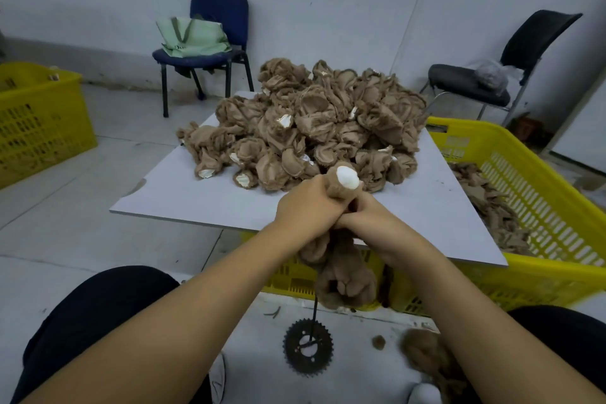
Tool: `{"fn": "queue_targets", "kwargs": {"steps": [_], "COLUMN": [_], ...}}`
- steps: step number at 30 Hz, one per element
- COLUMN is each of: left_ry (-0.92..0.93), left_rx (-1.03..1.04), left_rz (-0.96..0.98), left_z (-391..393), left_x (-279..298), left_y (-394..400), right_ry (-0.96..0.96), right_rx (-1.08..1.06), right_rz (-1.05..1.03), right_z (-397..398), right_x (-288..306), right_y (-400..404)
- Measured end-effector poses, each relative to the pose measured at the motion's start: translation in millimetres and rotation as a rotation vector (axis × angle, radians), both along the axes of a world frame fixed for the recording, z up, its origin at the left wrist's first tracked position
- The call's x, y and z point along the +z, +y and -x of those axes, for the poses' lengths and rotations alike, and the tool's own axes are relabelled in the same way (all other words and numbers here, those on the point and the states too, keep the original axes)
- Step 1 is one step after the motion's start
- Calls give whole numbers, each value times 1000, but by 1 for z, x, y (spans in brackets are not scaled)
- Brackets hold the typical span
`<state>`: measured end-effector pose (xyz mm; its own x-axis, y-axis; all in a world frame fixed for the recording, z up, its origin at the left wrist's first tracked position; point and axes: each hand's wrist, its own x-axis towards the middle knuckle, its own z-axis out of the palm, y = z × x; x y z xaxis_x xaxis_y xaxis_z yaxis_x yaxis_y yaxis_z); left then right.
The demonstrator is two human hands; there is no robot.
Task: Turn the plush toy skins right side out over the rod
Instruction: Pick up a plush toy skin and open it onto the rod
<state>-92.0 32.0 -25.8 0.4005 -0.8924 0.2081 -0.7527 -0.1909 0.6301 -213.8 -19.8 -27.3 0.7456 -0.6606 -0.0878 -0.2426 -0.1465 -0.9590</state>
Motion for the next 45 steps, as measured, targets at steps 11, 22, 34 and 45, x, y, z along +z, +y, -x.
{"fn": "queue_targets", "kwargs": {"steps": [11, 22, 34, 45], "left_ry": [271, 445, 371, 954], "left_rx": [-344, -240, -70, 8], "left_rz": [-470, 53, 502, 219], "left_z": [-45, -18, -13, 2], "left_x": [30, 36, 32, -36], "left_y": [38, 17, 7, -12], "right_ry": [-547, -505, -645, -254], "right_rx": [-137, -324, -389, -530], "right_rz": [-433, -717, 57, -212], "right_z": [-12, -11, -17, -31], "right_x": [1, 0, -6, -38], "right_y": [16, 4, 14, 1]}}
